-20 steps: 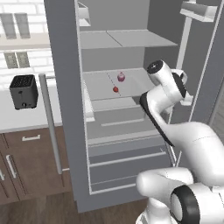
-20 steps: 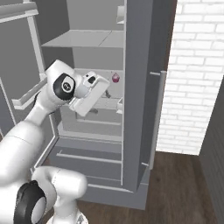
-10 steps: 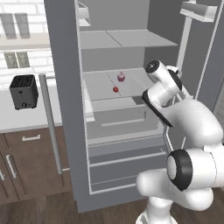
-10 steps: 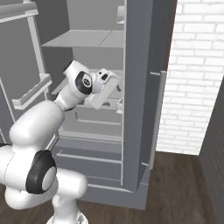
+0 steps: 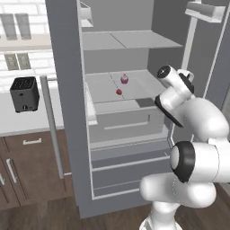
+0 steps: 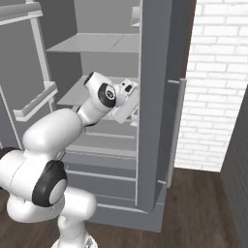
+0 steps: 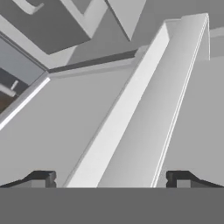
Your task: Take the strawberry from the fridge and place it on top of the pancake, located on the dining counter.
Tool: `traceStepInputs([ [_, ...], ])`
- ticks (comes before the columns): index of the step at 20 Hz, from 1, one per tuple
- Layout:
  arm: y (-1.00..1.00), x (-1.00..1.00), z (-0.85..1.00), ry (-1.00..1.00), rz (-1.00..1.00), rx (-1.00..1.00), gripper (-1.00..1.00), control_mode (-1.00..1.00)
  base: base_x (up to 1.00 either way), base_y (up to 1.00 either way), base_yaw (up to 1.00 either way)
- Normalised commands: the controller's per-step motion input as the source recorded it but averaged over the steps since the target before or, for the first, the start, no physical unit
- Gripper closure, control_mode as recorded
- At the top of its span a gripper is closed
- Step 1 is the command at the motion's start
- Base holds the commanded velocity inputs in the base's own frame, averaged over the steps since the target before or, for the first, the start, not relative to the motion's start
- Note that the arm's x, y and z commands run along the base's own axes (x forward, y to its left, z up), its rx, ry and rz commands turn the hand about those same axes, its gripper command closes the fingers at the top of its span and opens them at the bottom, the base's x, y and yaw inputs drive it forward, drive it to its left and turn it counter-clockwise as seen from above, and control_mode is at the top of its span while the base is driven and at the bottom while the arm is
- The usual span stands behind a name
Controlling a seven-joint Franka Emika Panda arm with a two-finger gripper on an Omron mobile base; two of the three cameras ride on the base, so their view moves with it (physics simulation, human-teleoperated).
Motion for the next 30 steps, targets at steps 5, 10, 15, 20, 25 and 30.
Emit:
traceStepInputs([
  [5, -0.50, 0.03, -0.01, 0.00, -0.04, -0.05, -1.00, -1.00, 0.00, 0.00, 0.00],
  [10, -0.50, 0.04, 0.00, 0.01, -0.04, -0.04, -1.00, -1.00, 0.00, 0.00, 0.00],
  [15, -0.16, 0.00, 0.00, 0.00, -0.01, -0.01, -1.00, -1.00, 0.00, 0.00, 0.00],
  [20, 0.05, -0.01, 0.04, 0.00, 0.00, 0.00, -1.00, -1.00, 0.00, 0.00, 0.00],
  [25, 0.65, -0.20, 0.15, 0.00, 0.00, 0.04, -1.00, -1.00, 0.00, 0.00, 0.00],
  [30, 0.79, -0.28, 0.12, 0.00, 0.00, 0.12, -1.00, -1.00, 0.00, 0.00, 0.00],
])
